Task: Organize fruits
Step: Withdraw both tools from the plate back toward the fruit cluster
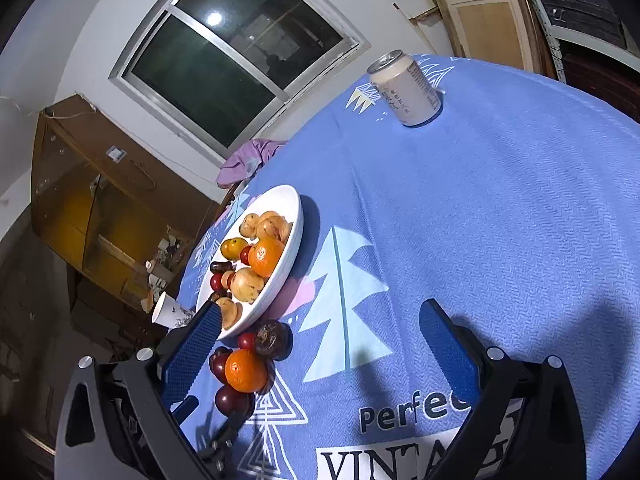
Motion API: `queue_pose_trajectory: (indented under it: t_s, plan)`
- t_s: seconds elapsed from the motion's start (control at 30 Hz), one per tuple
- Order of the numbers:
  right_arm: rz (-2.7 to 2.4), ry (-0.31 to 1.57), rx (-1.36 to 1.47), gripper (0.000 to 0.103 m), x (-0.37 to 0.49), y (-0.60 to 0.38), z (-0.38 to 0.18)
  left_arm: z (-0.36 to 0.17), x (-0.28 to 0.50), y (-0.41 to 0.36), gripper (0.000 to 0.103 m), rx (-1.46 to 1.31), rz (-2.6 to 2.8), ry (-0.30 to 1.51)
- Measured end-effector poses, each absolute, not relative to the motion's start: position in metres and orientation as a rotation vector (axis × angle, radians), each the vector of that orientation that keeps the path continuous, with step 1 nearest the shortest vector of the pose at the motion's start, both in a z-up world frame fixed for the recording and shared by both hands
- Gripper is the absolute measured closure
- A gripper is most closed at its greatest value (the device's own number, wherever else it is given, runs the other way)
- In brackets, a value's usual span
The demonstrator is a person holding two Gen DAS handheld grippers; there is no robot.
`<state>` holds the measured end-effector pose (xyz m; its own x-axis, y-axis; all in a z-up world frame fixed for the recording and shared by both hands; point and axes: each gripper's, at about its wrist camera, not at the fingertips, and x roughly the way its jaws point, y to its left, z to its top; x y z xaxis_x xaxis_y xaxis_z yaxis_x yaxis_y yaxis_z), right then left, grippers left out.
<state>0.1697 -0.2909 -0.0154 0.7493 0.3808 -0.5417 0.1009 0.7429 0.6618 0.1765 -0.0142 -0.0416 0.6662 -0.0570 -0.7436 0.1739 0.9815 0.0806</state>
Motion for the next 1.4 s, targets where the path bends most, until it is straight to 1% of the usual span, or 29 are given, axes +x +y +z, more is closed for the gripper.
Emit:
queue_pose_trajectory:
  t_s: [0.1,0.23,0.3,0.53,0.8,0.93,1.0,1.27,1.4]
  plan:
    - [0.176,0.729,0.706,0.003,0.17,-0.286,-0.015,-0.042,0.179,0.004,0.004,0.079,-0.099,0.844]
    - [0.219,0.735,0.594,0.003,0.169,-0.266,-0.01,-0.03,0.16,0.022,0.004,0.117,0.014,0.746]
    - [0.24,0.74,0.51,0.003,0.168,-0.25,-0.007,-0.026,0.153,0.029,0.004,0.111,0.019,0.729]
    - [0.341,0.753,0.172,0.003,0.161,-0.18,-0.01,-0.029,0.156,0.032,0.004,0.117,0.019,0.767]
    - [0.277,0.764,-0.007,0.004,0.17,-0.127,-0.022,-0.036,0.168,0.022,0.004,0.124,-0.021,0.801]
    - [0.261,0.804,-0.019,0.004,0.183,-0.118,-0.028,-0.042,0.179,0.013,0.004,0.167,-0.028,0.84]
    - [0.215,0.82,0.007,0.005,0.187,-0.127,-0.029,-0.042,0.18,0.016,0.004,0.147,-0.022,0.845]
    - [0.111,0.749,0.126,0.005,0.164,-0.175,-0.017,-0.034,0.169,0.034,0.004,0.105,0.061,0.793]
    - [0.32,0.75,0.207,0.005,0.166,-0.162,-0.011,-0.03,0.171,0.027,0.004,0.109,0.013,0.768]
